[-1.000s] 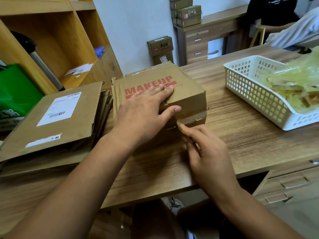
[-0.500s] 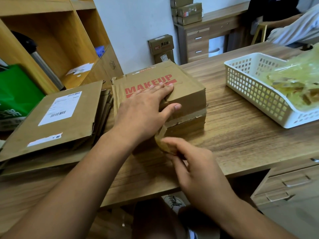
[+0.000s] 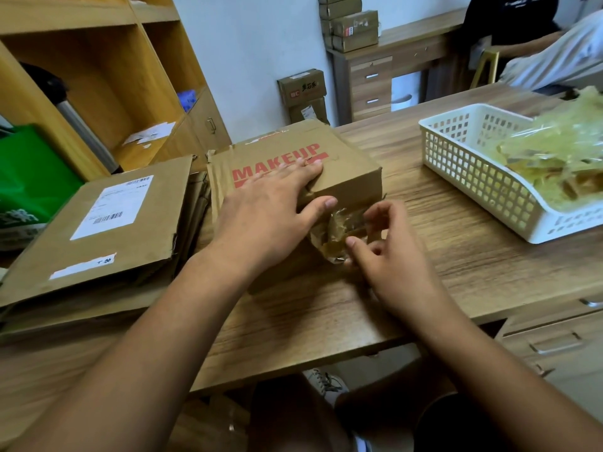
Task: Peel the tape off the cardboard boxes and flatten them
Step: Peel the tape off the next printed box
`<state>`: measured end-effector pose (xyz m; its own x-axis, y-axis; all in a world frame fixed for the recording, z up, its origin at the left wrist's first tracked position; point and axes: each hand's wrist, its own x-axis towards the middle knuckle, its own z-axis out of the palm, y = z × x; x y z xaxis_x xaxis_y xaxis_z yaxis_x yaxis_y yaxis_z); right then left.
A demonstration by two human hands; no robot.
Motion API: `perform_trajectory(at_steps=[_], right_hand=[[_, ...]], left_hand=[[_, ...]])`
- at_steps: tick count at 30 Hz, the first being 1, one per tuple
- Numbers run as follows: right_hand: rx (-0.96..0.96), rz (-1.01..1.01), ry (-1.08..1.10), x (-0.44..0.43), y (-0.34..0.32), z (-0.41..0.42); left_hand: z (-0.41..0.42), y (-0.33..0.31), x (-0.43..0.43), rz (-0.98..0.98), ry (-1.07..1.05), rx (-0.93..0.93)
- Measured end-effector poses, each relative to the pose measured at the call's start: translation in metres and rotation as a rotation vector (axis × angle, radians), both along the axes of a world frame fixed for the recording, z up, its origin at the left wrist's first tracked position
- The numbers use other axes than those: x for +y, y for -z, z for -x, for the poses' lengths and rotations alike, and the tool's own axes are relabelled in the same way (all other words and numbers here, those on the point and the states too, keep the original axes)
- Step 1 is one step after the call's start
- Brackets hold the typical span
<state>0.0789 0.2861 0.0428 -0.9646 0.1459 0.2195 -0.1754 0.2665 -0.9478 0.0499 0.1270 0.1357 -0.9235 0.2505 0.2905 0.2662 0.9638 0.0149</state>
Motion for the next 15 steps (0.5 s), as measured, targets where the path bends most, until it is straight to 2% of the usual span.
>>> perform_trajectory(at_steps=[3,5,10,15], right_hand=[[0.165,-0.194,0.154,-0.005,0.001,-0.003],[0.204,-0.258,0.188,-0.007,0.003,-0.003],[0.184,-0.138,0.147,-0.012,0.003,-0.005],[0.214,-0.298,0.059,-0.029,0.007,-0.014]], left_hand=[[0.000,-0.001,0.000,0.002,0.004,0.000],[0.000,0.000,-0.001,-0.001,0.003,0.000],[0.002,0.000,-0.001,-0.005,-0.002,-0.002],[0.003,-0.002,0.000,-0.044,-0.011,-0.028]])
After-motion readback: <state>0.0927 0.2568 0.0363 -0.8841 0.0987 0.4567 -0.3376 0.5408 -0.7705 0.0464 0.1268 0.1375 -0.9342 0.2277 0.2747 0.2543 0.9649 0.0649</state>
